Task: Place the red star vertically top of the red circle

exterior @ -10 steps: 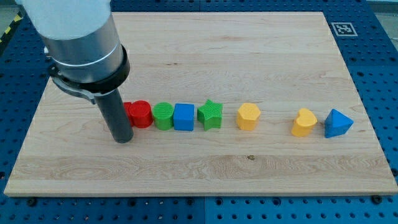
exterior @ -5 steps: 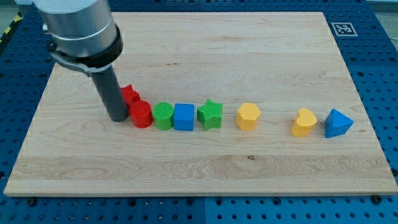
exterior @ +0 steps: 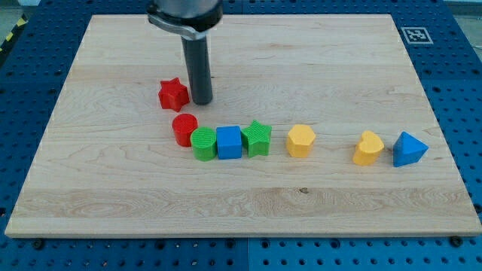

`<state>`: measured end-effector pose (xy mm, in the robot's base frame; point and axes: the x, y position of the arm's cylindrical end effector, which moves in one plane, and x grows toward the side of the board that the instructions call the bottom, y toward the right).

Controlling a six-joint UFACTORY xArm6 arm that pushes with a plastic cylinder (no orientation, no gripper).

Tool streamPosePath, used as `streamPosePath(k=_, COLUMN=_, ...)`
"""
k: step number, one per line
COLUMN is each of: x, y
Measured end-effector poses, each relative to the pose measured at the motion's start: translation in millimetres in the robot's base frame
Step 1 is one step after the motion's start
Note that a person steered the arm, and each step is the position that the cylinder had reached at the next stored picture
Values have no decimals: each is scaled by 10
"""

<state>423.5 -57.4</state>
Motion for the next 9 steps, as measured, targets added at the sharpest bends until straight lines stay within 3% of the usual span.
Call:
streamPosePath(k=1, x=238, y=85)
streamPosePath(k=4, x=214, y=-409)
streamPosePath(k=9, x=-370, y=-646)
